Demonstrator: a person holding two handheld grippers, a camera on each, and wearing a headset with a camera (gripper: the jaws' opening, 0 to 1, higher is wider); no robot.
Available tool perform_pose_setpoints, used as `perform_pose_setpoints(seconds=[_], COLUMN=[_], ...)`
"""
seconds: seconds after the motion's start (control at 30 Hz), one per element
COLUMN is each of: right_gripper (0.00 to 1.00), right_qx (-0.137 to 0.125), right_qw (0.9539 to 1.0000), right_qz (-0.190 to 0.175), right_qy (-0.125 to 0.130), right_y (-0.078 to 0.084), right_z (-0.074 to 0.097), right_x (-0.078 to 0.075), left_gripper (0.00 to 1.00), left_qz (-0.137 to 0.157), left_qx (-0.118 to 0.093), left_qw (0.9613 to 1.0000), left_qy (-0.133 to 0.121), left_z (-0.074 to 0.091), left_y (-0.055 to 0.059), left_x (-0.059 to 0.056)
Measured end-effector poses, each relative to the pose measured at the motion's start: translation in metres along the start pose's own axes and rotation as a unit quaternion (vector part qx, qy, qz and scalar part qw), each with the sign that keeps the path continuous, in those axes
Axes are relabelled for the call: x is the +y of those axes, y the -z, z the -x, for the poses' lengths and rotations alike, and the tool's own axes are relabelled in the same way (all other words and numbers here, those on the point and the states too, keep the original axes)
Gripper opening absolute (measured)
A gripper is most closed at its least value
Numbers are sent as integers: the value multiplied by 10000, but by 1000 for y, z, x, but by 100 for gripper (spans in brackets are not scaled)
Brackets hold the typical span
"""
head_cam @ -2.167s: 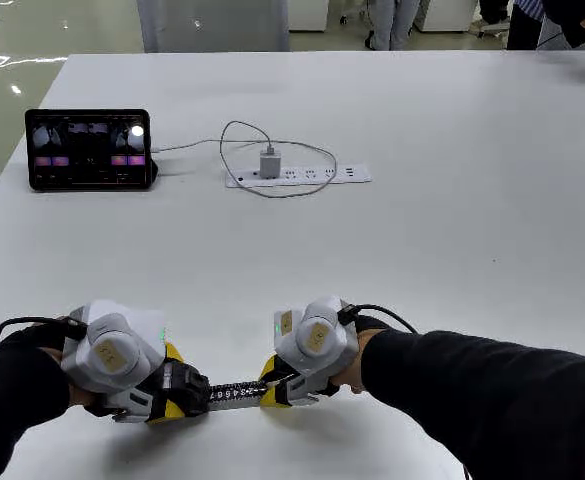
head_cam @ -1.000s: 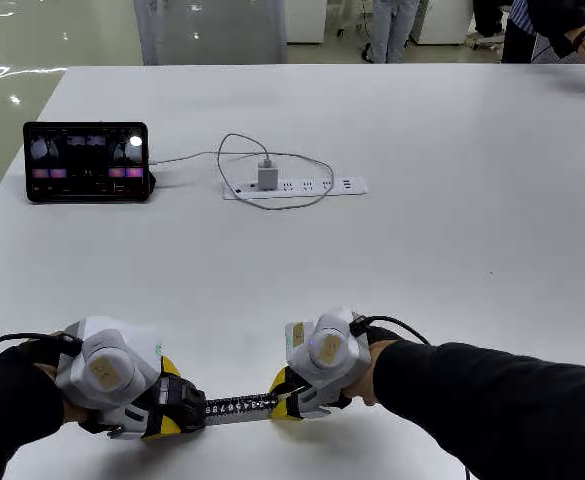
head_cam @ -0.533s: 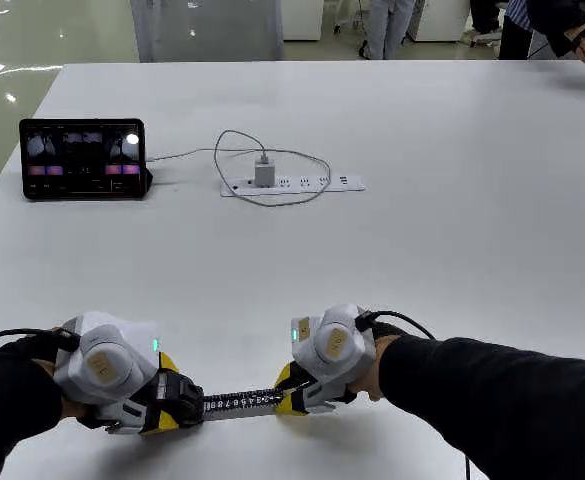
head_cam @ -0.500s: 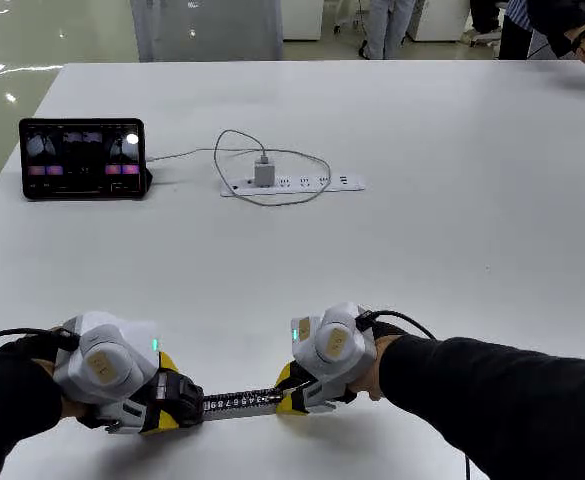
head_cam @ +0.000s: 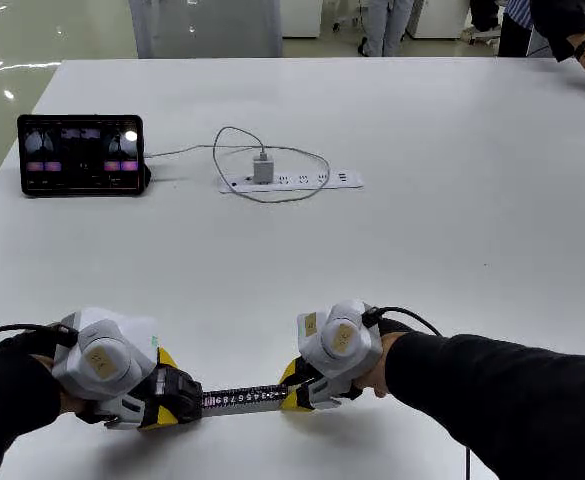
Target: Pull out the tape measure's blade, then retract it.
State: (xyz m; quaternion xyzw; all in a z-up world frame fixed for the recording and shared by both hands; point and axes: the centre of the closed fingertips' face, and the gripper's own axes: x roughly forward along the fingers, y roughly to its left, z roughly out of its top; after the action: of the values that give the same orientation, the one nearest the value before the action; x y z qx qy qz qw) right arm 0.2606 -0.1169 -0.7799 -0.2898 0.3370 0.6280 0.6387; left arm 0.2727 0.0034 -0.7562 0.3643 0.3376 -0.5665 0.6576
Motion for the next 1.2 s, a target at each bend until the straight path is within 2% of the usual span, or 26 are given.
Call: perform_pose_setpoints(seconds=[1.2], right_gripper=[9], right_qx=[58], right_qw=[9999], right_qz=[-74], right_qy=[51], right_y=[16], right_z=[13], right_x=[0], left_gripper=[32], left_qz=[-16], left_qx=[-12], left_qw=[10000], left_qy=[-39], left_z=[0], left_y=[-1], left_x=[-1])
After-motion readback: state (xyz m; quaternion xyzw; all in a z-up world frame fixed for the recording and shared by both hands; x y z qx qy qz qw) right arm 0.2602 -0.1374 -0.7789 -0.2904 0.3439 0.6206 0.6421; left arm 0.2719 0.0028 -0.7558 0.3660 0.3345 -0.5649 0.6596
